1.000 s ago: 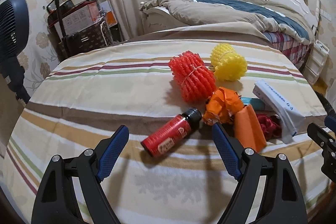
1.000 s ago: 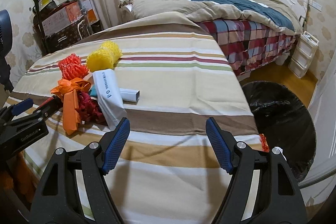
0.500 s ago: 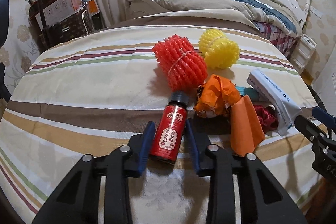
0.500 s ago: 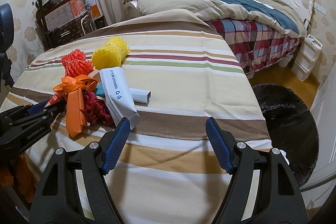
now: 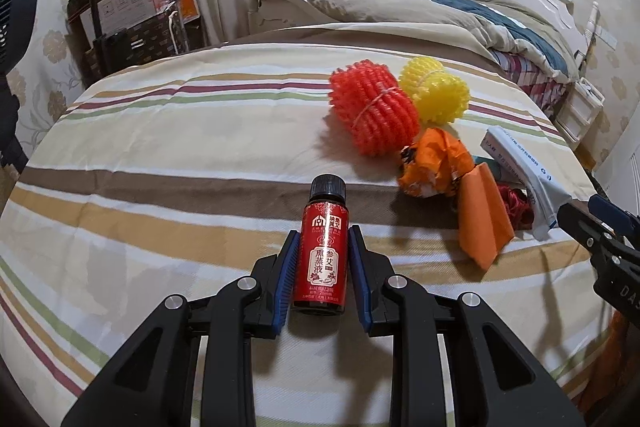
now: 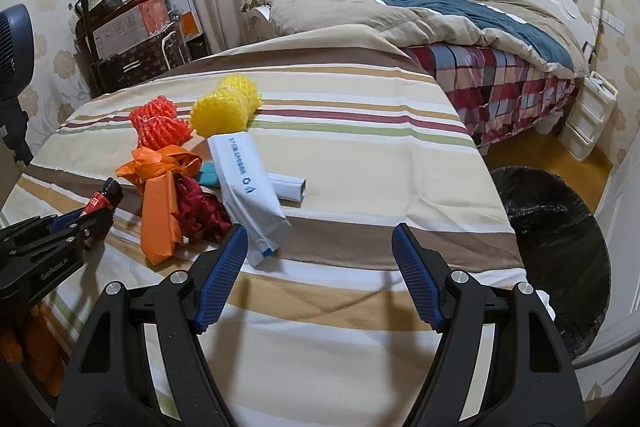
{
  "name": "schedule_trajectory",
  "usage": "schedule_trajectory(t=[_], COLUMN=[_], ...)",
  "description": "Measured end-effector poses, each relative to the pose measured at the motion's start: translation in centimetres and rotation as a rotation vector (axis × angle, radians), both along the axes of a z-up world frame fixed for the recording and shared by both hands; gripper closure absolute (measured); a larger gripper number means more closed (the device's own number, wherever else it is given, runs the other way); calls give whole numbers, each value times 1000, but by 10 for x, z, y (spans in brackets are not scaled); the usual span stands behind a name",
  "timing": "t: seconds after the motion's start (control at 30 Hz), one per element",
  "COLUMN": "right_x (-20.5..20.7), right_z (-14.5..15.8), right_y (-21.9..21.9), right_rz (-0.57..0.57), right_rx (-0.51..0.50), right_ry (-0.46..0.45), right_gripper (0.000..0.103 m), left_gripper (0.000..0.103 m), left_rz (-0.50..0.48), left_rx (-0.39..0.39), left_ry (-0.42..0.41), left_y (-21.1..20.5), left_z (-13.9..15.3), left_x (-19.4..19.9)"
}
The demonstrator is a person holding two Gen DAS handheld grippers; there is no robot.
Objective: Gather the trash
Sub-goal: 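Grasp the white tube with the right tool while the left tool holds the red bottle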
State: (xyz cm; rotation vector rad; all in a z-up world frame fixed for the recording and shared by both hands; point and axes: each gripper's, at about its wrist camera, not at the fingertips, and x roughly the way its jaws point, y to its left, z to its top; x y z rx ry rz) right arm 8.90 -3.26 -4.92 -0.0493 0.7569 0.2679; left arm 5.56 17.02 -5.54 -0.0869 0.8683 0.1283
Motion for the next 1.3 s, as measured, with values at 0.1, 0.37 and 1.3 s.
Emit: schedule_trajectory(t=[0.1,0.37,1.3], right_x=[1,16,10], right_z=[1,3,-10], right_y=[6,30,5], right_rz=[10,27,-18], right_rx=[-4,-30,19], right_ry=[-6,-18,77], right_gripper=[30,30,70], left_gripper=[75,75,75], left_rz=[10,42,50], left_rx=[-9,-19,-20], left_ry=[-1,-6,-9], left_y=[5,19,23], left_z=[0,0,-1], left_x=[-4,-7,-8])
